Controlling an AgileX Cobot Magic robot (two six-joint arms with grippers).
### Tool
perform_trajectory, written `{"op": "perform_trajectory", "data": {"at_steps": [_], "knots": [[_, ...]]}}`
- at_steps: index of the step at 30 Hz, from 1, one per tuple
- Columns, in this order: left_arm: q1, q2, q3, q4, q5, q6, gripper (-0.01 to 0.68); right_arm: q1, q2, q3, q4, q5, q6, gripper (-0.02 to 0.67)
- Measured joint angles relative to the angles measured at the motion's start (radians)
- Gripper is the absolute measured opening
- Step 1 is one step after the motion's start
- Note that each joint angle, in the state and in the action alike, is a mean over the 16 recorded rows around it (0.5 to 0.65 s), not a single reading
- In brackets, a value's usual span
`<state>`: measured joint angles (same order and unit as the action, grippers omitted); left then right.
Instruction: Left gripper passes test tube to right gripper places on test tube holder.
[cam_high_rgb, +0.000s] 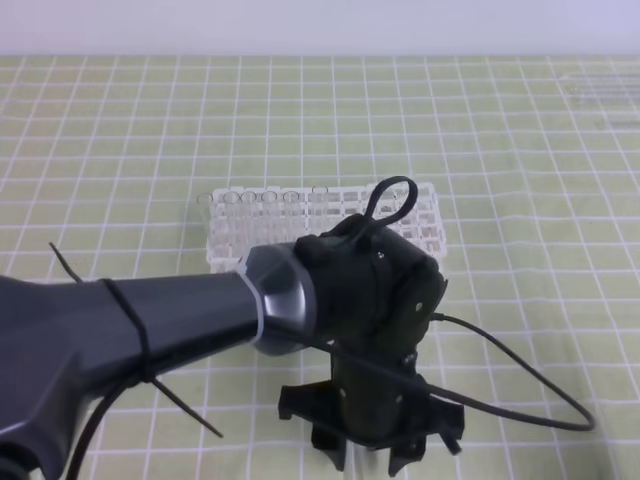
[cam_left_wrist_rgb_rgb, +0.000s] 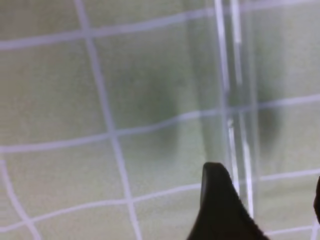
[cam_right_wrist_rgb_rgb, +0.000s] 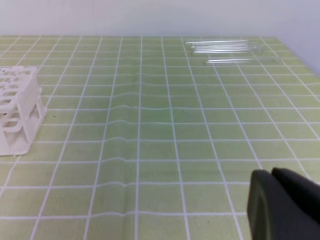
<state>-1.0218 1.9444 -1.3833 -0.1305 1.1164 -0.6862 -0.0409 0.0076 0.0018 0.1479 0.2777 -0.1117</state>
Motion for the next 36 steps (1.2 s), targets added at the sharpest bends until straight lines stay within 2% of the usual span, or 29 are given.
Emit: {"op": "perform_trajectory", "data": {"at_steps": [17,36], "knots": [[-0.002,0.003,0.052,-0.010,-0.090,-0.059,0.036,0.000,0.000,0.000,0.000,0.000,0.000,-0.002],[-0.002,-0.009,0.130,-0.009,-0.126,-0.061,0.025,0.000,0.000,0.000,0.000,0.000,0.000,-0.002]]}}
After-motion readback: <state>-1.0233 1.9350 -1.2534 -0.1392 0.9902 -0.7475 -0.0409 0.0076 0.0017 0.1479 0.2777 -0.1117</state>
